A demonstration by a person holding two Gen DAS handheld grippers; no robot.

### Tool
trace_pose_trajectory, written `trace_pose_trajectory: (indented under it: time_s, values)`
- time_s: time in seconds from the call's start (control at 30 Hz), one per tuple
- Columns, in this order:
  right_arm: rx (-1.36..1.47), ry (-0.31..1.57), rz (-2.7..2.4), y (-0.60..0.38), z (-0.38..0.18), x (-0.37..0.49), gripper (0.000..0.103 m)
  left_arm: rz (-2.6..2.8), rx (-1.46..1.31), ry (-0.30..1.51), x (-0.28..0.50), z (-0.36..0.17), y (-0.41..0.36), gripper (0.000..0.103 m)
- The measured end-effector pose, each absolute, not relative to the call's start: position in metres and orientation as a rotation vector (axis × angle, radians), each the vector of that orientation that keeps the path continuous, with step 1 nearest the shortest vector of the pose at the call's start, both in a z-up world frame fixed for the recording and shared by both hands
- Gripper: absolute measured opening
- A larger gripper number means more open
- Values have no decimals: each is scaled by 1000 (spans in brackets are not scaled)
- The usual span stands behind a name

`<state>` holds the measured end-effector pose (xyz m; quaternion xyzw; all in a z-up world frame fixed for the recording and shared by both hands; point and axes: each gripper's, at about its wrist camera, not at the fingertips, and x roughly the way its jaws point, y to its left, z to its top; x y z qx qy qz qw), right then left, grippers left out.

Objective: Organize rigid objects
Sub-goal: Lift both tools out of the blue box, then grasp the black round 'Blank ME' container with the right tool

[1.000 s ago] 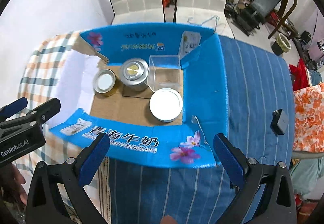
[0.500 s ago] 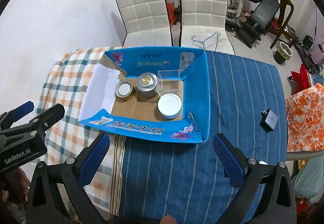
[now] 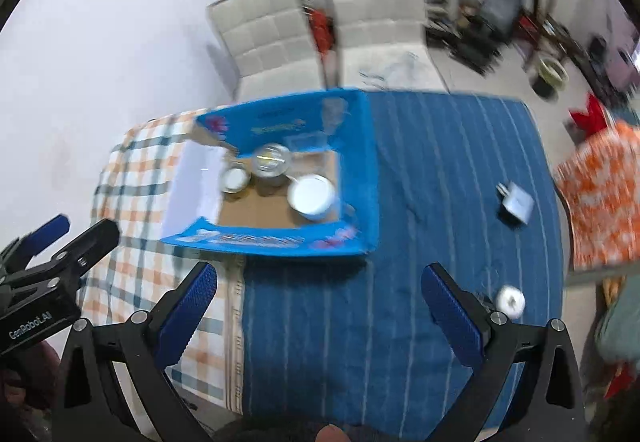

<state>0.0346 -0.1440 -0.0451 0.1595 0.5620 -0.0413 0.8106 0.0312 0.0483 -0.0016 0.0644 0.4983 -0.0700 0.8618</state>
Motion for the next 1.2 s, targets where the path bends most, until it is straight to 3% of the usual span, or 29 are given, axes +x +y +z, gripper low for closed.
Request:
trace_pose_trajectory:
  time_s: [0.27, 0.43, 0.67, 0.73, 0.77, 0.83, 1.07, 1.2]
  values:
    - [570, 1341, -393, -289, -127, -29, 103, -234, 162, 1124, 27, -42, -21, 103]
    - [691, 1417, -460, -354, -191, -59, 103, -313, 171, 1227, 21, -98, -90, 103]
    - [819, 1538, -389, -360, -290, -52, 102, -359, 358, 1380, 4, -191, -182, 103]
    - [829, 1564, -387, -356, -315, -45, 97, -330, 408, 1408, 2, -212, -193, 103]
    - [831, 1570, -385, -355, -321, -42, 94, -318, 430, 1414, 1, -220, -196, 103]
    - [796, 1598, -376, -349, -335, -34, 80, -288, 476, 1426, -1, -233, -202, 103]
    - [658, 1649, -362, -333, -334, -35, 79, -217, 523, 1439, -5, -249, -201, 103]
    - [677, 1597, -349, -352, -304, -46, 79, -208, 508, 1435, -2, -238, -199, 103]
